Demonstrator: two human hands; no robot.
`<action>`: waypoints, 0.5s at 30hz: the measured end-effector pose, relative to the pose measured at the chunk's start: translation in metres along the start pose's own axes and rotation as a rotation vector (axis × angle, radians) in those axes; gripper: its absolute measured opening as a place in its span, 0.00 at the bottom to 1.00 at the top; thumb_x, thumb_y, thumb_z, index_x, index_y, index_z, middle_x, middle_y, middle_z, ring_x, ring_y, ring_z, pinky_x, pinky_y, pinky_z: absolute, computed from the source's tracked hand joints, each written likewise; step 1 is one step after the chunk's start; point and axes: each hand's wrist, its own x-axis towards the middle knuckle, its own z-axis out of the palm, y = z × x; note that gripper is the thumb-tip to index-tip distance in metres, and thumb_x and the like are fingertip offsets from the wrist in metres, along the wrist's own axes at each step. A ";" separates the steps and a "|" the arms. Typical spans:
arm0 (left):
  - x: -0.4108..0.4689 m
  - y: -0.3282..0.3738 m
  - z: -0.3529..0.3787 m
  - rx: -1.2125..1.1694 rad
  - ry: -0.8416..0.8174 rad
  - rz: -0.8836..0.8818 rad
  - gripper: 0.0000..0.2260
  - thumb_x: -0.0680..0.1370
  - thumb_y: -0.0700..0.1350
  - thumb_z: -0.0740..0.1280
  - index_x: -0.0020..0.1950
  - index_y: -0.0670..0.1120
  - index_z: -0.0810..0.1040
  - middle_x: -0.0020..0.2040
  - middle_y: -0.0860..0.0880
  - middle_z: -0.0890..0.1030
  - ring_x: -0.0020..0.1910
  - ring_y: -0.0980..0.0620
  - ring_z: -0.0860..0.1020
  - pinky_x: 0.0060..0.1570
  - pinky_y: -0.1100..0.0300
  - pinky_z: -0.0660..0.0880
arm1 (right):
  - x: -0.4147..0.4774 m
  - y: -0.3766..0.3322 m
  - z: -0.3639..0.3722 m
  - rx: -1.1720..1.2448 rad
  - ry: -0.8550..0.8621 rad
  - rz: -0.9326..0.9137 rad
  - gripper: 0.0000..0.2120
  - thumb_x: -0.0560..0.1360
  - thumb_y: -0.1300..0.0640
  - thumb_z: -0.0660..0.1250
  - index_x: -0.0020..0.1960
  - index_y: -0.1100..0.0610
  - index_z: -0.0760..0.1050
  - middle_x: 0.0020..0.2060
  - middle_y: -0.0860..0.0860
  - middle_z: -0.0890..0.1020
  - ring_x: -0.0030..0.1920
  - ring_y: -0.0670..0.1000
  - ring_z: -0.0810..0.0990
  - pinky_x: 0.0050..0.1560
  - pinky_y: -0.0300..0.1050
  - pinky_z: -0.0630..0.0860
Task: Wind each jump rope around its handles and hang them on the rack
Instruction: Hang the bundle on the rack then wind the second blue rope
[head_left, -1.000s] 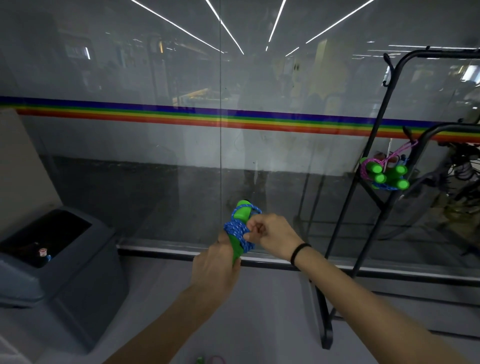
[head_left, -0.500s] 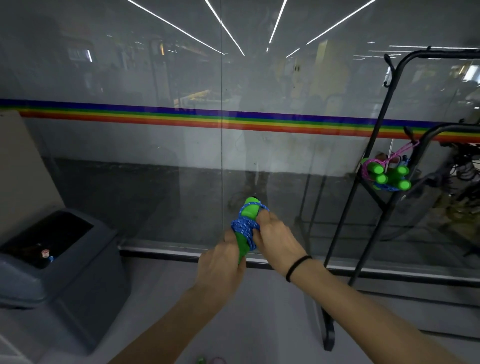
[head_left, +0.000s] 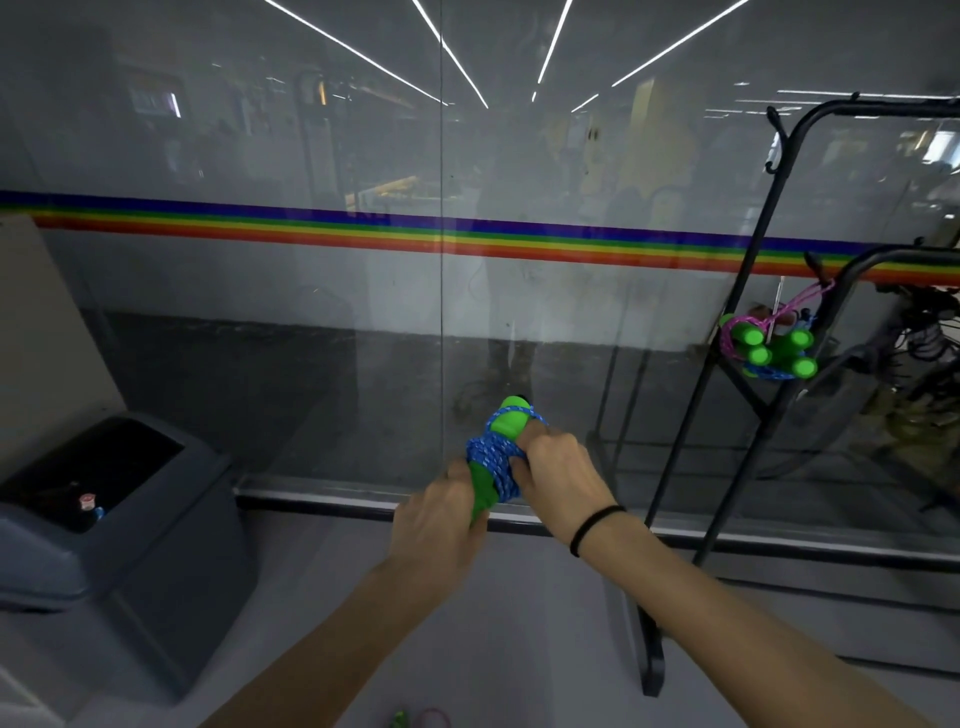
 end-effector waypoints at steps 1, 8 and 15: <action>0.000 0.000 -0.001 0.009 -0.012 0.005 0.18 0.78 0.48 0.60 0.66 0.44 0.63 0.57 0.44 0.78 0.56 0.42 0.77 0.50 0.53 0.72 | 0.000 0.002 0.000 -0.004 -0.013 0.001 0.11 0.77 0.62 0.58 0.55 0.66 0.69 0.51 0.64 0.79 0.50 0.64 0.78 0.46 0.50 0.74; -0.010 -0.009 0.000 -0.014 -0.121 0.030 0.18 0.78 0.51 0.60 0.65 0.45 0.65 0.59 0.45 0.76 0.59 0.45 0.75 0.50 0.57 0.69 | -0.007 0.016 0.002 0.043 -0.209 0.025 0.10 0.77 0.62 0.56 0.54 0.66 0.68 0.50 0.64 0.79 0.49 0.63 0.78 0.44 0.51 0.75; -0.013 0.002 -0.007 -0.091 -0.119 0.050 0.15 0.76 0.50 0.61 0.61 0.47 0.69 0.56 0.47 0.78 0.56 0.46 0.76 0.45 0.59 0.68 | -0.013 0.013 0.000 -0.042 -0.142 0.017 0.10 0.75 0.65 0.55 0.56 0.65 0.66 0.49 0.64 0.78 0.48 0.65 0.77 0.38 0.48 0.65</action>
